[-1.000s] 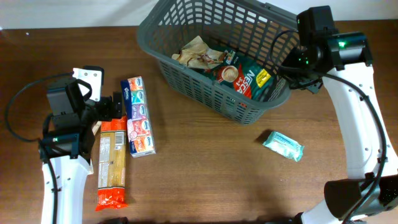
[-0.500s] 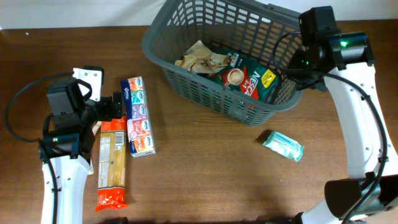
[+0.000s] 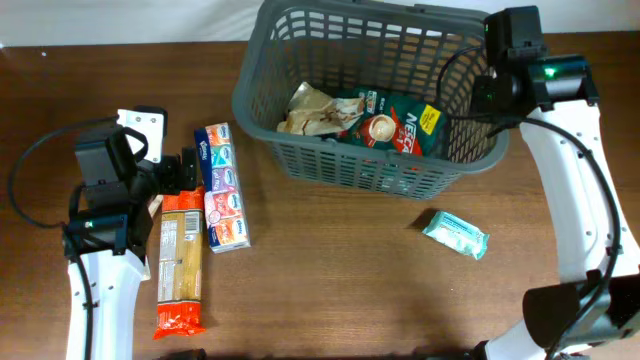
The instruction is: Pack container
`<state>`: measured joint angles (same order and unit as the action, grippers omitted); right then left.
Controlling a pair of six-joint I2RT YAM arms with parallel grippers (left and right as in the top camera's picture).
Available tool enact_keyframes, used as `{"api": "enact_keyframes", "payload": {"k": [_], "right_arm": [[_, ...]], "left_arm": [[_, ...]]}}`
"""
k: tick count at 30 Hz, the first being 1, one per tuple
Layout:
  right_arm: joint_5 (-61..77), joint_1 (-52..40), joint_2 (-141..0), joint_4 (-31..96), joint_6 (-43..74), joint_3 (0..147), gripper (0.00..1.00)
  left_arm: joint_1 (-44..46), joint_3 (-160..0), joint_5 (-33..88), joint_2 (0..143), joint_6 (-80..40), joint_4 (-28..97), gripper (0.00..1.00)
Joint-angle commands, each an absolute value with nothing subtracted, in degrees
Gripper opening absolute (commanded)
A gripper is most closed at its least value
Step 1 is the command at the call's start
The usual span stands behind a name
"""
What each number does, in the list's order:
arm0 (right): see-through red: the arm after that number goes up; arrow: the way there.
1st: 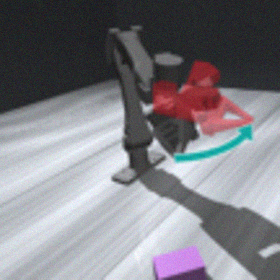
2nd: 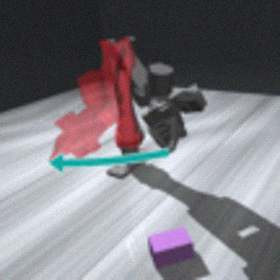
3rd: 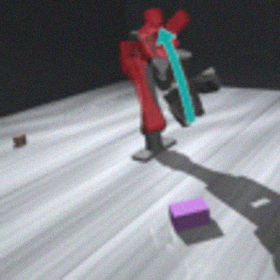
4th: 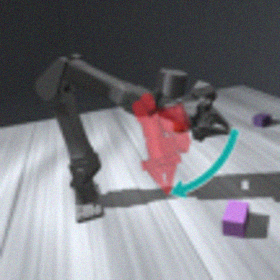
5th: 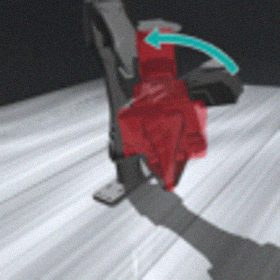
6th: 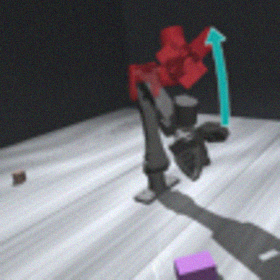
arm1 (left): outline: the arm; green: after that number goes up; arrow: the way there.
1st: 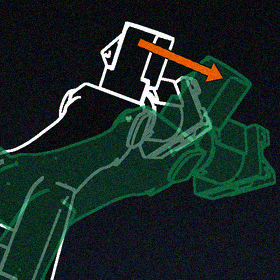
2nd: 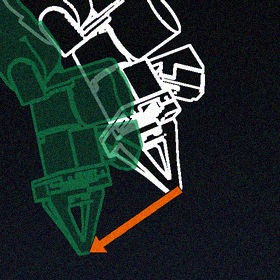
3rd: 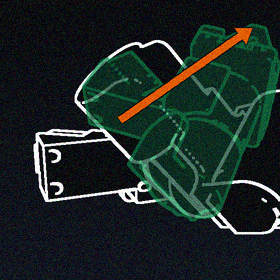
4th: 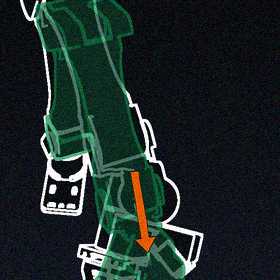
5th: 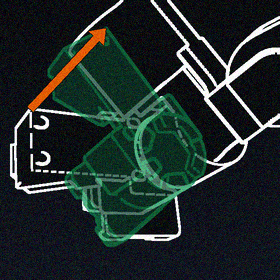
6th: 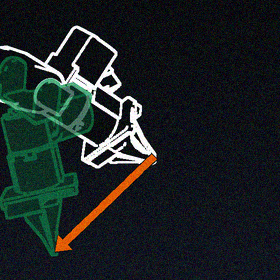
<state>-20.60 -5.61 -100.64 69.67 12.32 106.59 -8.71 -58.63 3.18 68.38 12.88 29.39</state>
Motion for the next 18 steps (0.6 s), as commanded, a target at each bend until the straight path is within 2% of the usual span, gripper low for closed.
{"api": "enact_keyframes", "payload": {"k": [1,18], "right_arm": [[-27.68,-5.61,-102.83,67.2,-1.83,105.51,0.08],[-27.92,-5.61,-109.78,57.01,-13.43,105.54,0.08]], "left_arm": [[-8.91,-59.79,3.18,68.51,13.8,29.39,0.99],[-8.91,-59.79,3.18,68.51,13.8,29.39,0.99]]}}
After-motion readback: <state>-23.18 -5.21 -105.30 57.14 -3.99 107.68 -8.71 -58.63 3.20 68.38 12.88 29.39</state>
